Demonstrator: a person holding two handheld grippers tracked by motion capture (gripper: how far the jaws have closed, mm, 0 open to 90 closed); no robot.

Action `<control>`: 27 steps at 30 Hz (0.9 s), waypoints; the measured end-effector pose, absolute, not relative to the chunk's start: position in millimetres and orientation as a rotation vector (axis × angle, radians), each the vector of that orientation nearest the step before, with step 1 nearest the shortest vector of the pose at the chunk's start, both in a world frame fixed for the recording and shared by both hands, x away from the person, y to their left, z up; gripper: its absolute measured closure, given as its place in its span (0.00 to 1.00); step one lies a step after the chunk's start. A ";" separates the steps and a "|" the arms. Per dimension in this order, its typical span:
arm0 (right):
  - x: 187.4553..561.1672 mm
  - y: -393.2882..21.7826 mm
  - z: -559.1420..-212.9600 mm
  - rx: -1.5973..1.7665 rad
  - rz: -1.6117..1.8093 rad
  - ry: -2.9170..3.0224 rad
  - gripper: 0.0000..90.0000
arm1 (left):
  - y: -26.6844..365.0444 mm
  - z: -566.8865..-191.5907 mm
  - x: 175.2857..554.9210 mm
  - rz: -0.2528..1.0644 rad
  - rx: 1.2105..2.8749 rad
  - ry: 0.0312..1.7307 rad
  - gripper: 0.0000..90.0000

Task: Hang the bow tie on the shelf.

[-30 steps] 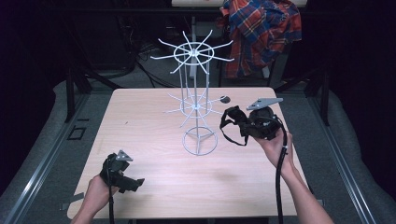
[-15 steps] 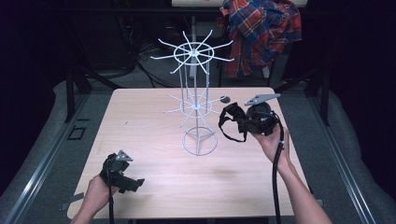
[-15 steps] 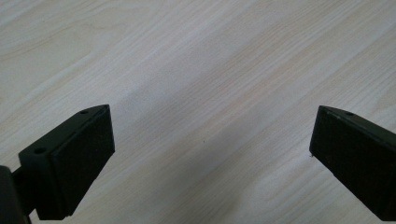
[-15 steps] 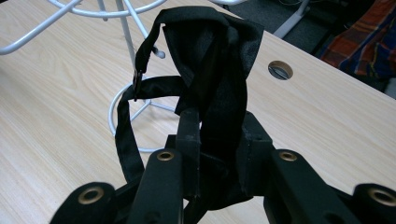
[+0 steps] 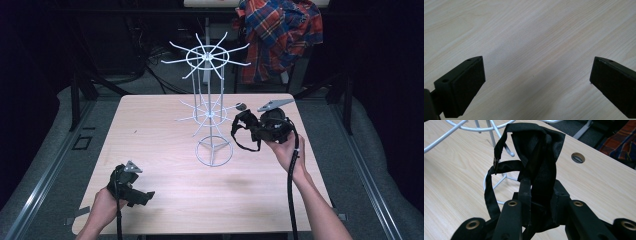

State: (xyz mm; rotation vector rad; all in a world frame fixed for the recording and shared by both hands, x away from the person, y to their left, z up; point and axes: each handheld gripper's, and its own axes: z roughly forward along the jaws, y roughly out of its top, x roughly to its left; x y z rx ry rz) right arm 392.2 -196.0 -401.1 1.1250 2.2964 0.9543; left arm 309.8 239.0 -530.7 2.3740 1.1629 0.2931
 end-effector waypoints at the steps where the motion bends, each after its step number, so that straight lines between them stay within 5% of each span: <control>1: 392.8 -195.5 -401.7 1.127 0.956 2.297 0.82 | 239.0 -530.7 309.8 0.293 2.375 1.163 0.00; 27: 399.1 -176.2 -417.9 1.110 0.957 2.371 0.82 | 241.1 -529.4 306.8 0.289 2.375 1.163 0.00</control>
